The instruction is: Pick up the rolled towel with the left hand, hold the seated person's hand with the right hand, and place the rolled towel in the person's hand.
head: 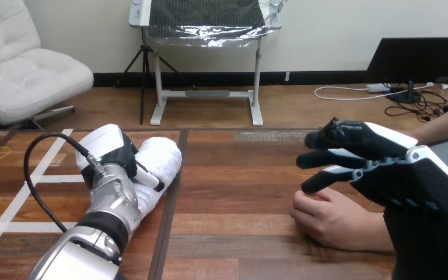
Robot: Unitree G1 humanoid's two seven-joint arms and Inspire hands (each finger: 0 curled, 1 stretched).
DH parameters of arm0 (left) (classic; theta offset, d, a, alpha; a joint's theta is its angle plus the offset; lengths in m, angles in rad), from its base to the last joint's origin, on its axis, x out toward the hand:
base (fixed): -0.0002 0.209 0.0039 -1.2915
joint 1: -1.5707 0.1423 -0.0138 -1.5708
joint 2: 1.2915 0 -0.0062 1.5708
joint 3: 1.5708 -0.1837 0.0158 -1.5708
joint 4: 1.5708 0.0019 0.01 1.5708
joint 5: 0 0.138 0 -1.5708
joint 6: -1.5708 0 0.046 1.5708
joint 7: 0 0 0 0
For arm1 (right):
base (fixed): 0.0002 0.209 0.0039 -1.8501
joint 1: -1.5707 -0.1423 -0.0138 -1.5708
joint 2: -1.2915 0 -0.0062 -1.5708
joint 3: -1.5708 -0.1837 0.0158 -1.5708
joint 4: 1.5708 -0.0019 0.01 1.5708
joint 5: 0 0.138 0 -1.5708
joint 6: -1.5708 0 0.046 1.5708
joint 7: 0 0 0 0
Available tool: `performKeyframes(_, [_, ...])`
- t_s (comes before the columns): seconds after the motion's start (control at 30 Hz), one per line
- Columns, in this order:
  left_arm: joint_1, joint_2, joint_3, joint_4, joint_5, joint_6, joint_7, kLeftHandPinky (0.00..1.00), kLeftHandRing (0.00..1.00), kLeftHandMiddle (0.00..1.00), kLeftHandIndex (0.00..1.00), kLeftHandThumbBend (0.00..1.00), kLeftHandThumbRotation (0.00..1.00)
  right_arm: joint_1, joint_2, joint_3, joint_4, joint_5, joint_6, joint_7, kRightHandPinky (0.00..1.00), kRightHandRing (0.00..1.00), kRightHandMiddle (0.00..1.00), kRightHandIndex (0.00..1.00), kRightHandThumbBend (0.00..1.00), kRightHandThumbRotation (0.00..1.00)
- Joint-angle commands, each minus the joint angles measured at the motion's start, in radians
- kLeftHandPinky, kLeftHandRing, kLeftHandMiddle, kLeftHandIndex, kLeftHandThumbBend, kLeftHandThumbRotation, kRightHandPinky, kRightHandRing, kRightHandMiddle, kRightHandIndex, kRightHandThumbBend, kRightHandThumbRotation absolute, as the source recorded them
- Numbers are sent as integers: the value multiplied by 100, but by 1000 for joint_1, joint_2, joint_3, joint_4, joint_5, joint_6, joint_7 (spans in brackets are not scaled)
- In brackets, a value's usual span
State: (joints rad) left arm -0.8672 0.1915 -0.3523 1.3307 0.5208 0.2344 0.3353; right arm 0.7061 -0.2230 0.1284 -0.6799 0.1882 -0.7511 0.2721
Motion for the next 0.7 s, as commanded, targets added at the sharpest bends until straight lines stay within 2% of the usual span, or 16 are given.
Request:
performKeyframes(0.0, [23, 4, -2, 6, 2, -24, -13, 28, 40, 49, 55, 65, 0, -51, 18, -7, 11, -5, 9, -15, 54, 68, 76, 76, 100, 100])
performKeyframes(0.23, [17, 1, 0, -5, 2, -51, 17, 28, 39, 48, 55, 68, 0, -29, 7, -40, -6, -21, 81, -33, 54, 70, 77, 77, 100, 100])
performKeyframes(0.27, [14, -1, 6, -7, -3, -56, 24, 28, 39, 47, 55, 68, 0, -31, -13, -40, -1, 10, 87, -19, 54, 70, 77, 78, 100, 100])
performKeyframes(0.33, [10, -4, 13, -9, -9, -61, 30, 26, 36, 44, 54, 68, 0, -34, -37, -39, 5, 52, 93, 0, 59, 74, 80, 80, 91, 98])
performKeyframes(0.43, [7, -7, 24, -17, -16, -84, 55, 23, 32, 40, 52, 70, 0, -35, -36, -50, 9, 61, 113, 0, 65, 78, 82, 83, 82, 93])
performKeyframes(0.53, [3, -11, 35, -25, -26, -102, 72, 22, 30, 38, 48, 71, 0, -41, -24, -69, 19, 29, 121, -11, 69, 81, 84, 84, 78, 89])
performKeyframes(0.67, [3, -15, 71, -54, -67, -152, 89, 23, 31, 39, 46, 73, 0, -58, -30, -104, 30, -13, 141, -13, 72, 83, 85, 86, 77, 86])
